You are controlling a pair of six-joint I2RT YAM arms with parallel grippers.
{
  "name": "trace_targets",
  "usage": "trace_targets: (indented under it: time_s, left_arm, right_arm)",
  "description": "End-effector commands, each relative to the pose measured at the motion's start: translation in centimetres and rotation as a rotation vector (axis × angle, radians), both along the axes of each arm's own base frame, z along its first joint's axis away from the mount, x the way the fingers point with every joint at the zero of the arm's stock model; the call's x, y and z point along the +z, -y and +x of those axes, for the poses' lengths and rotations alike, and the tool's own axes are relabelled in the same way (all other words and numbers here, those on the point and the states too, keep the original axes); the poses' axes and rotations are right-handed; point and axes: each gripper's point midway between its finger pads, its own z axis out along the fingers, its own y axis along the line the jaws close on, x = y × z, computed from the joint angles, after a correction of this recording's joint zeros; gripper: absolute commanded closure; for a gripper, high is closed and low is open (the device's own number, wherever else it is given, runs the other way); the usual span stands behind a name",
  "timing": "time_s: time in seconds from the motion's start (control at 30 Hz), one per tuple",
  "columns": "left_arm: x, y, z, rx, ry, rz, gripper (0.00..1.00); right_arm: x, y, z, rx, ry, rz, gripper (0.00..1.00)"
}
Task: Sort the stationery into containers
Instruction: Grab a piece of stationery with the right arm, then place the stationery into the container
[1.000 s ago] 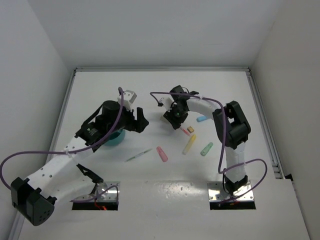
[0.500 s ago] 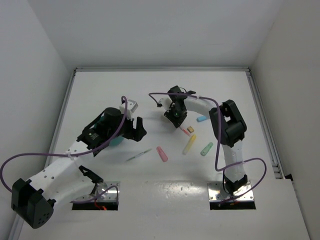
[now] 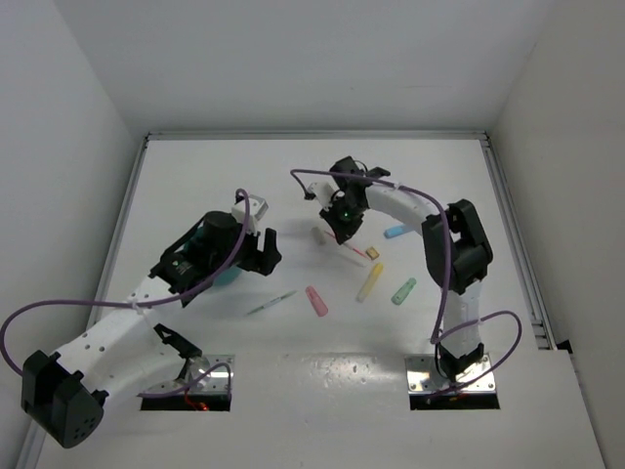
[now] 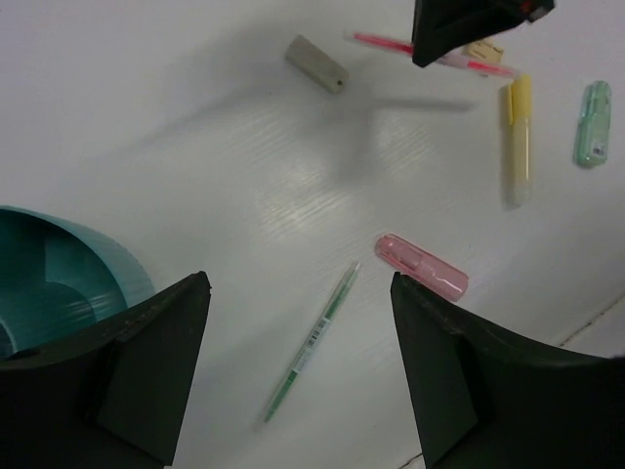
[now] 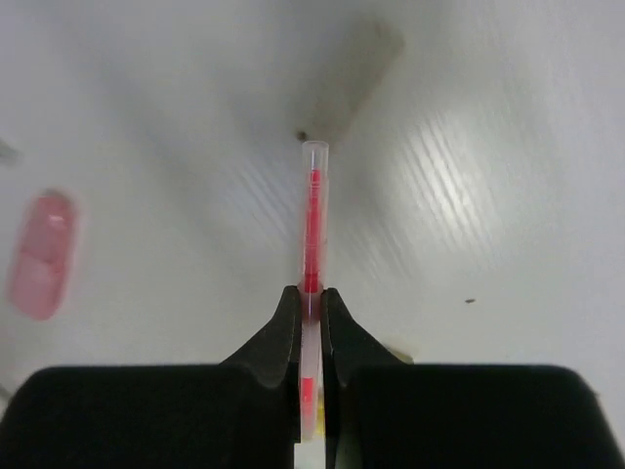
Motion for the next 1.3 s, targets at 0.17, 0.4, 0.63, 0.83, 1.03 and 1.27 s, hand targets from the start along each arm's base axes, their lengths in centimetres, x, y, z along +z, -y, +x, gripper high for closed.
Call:
trace_targets:
  time_s: [0.17,0.4,0.63,0.83,1.03,1.27]
  left_arm:
    - [6.2,-4.1,0.8,0.207,0.282,-0.047,0.21]
    - [11.6,-11.0,-0.9,0.533,0.521,-0.192,0.21]
    - [12.6,-14.5,-1.9,0.704,0.571,-0.230,0.21]
    - [11.7,-14.4,-1.3,0.706,0.544,-0.179,0.21]
    - [11.5,-14.2,-1.1,0.696,0.537,-0.174,0.21]
    - [11.3,-13.8,-1.0,0.675,0.532,-0.163,0.21]
  right_arm:
    - [15.3,-12.8,2.2,0.275,0.105,0.579,1.00]
    - [20.1,-20.7,5.5,0.294,0.285,0.784,1.00]
    - [22.5,-25.3,7.8,0.205,0.316,1.018,1.00]
    - [20.9,-28.6,6.5,0.246,0.203,1.114,1.00]
    - [19.9,-29.6,3.8,0.312,0.041,1.207,1.00]
    - [22.2,-29.9,0.8,0.366,-0.043,1.374,1.00]
